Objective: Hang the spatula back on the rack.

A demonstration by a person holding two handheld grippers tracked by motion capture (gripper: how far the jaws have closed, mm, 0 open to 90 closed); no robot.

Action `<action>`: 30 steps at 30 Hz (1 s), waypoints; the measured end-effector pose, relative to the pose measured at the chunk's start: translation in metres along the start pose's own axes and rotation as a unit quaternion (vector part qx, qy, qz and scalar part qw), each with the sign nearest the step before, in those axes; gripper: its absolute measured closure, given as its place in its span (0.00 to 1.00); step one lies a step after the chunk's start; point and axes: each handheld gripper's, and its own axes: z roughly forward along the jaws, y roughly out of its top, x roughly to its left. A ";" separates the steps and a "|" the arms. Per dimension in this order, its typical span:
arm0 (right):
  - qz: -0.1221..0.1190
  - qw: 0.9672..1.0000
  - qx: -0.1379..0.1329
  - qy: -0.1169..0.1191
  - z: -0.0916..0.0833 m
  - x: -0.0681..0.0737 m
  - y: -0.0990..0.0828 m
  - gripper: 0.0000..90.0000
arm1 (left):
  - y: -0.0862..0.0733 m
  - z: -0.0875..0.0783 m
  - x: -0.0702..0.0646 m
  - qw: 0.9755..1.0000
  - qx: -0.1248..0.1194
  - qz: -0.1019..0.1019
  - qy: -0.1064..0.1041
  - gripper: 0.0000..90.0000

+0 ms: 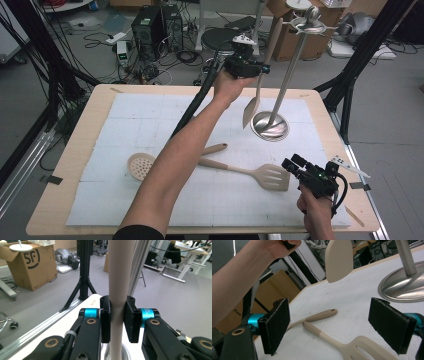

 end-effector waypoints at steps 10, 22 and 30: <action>-0.001 1.000 0.001 -0.001 0.000 0.000 0.000 0.19 | 0.000 0.001 0.000 1.000 0.009 0.006 -0.002 0.86; 0.001 1.000 -0.004 -0.002 -0.003 -0.001 0.000 0.19 | 0.001 0.007 -0.004 1.000 0.013 0.005 -0.005 0.86; 0.004 1.000 -0.002 -0.003 -0.004 -0.001 0.000 0.19 | -0.004 0.011 0.002 1.000 0.011 -0.023 -0.014 0.65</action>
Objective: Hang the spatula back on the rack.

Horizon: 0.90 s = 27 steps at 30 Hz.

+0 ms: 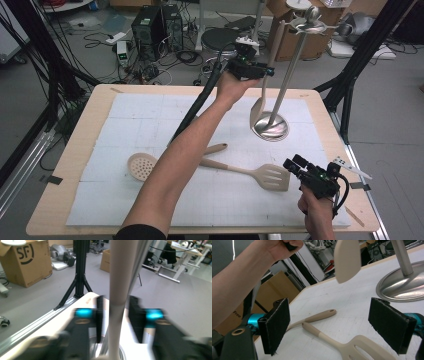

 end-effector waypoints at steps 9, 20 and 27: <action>-0.005 1.000 0.000 -0.002 0.002 0.001 0.000 0.19 | -0.019 -0.020 0.010 1.000 -0.021 0.009 0.000 0.40; -0.017 1.000 0.009 0.000 0.010 0.007 -0.001 0.19 | -0.034 -0.066 0.015 0.999 -0.051 0.015 -0.004 0.33; -0.023 1.000 0.011 0.001 0.014 0.009 -0.002 0.19 | -0.048 -0.097 0.017 0.998 -0.067 0.008 -0.003 0.30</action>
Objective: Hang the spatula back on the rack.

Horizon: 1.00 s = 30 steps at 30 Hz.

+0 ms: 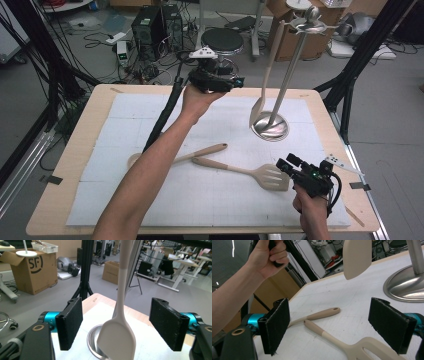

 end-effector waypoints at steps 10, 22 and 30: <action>-0.006 1.000 0.013 -0.007 0.006 0.001 0.000 0.19 | -0.013 -0.048 -0.002 1.000 -0.026 -0.001 0.012 0.31; -0.016 1.000 0.023 -0.013 0.010 0.003 0.000 0.19 | -0.047 -0.090 -0.010 1.000 -0.024 -0.004 0.015 0.28; -0.024 0.999 0.032 -0.020 0.011 0.004 -0.002 0.19 | -0.072 -0.105 -0.012 0.999 -0.024 -0.016 0.018 0.28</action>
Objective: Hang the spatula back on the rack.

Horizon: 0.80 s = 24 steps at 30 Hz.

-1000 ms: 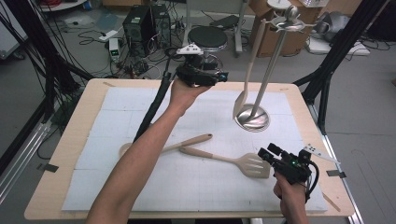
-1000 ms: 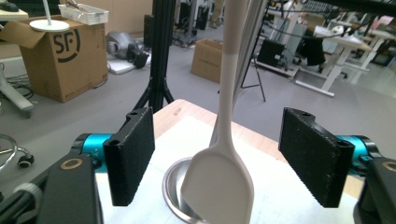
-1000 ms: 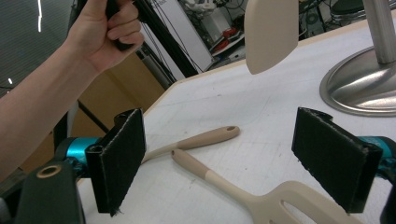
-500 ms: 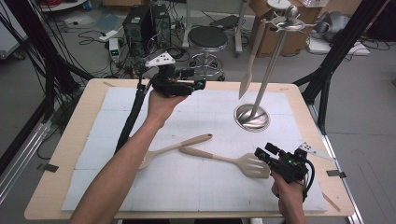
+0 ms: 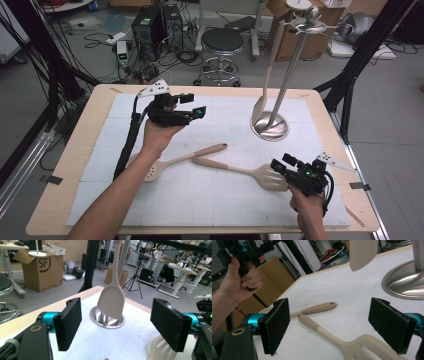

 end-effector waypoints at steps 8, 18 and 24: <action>0.000 1.000 0.000 0.000 0.003 0.001 0.001 0.19 | -0.014 -0.009 0.002 1.000 0.005 -0.004 0.005 0.28; 0.000 1.000 0.000 -0.002 0.004 0.000 0.003 0.19 | -0.042 -0.019 -0.001 1.000 0.015 -0.008 -0.001 0.29; -0.002 1.000 0.001 -0.003 0.005 0.001 0.004 0.19 | -0.060 -0.028 -0.001 1.000 0.024 -0.013 0.005 0.29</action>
